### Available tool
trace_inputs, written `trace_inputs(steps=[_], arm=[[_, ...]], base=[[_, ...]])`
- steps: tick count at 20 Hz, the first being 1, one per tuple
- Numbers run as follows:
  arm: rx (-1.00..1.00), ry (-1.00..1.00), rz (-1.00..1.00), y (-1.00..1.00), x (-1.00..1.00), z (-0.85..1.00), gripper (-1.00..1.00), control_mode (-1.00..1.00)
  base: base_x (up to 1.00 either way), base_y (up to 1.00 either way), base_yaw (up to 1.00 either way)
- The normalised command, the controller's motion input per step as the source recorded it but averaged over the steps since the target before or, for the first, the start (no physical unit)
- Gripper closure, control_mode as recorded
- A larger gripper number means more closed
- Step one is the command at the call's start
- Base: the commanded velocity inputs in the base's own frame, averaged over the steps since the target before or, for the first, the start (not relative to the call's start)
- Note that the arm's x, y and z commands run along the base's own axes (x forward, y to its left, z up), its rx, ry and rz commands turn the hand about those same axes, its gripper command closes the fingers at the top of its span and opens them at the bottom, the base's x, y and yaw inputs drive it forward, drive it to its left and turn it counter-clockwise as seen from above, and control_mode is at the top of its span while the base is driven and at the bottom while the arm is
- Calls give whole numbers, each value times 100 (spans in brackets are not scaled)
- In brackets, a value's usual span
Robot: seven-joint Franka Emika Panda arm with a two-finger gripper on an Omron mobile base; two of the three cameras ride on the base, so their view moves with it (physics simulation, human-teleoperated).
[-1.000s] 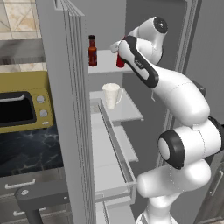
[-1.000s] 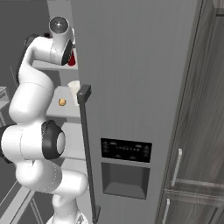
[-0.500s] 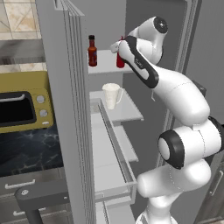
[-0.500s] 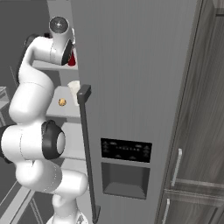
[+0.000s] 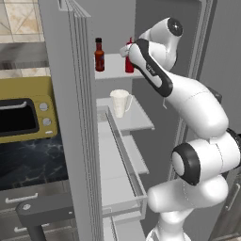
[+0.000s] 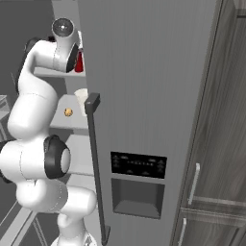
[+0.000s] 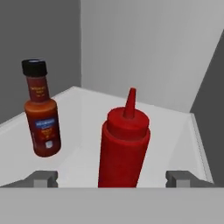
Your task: Place the ketchup and condiment bottle from the counter to the top shelf of the fridge. If the existing items in the fridge are on the top shelf, move them to other shelves.
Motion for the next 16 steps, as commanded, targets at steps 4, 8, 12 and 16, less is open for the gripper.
trace_inputs(steps=[4,8,12,16], arm=[[5,-5,0,-16,-34,0,-100,-100],[3,-8,0,-26,-97,0,-100,-100],[1,-11,3,-14,-100,0,-100,-100],[0,-16,6,-5,-100,0,-100,-100]], base=[[0,0,0],[0,0,0],[0,0,0],[0,0,0]])
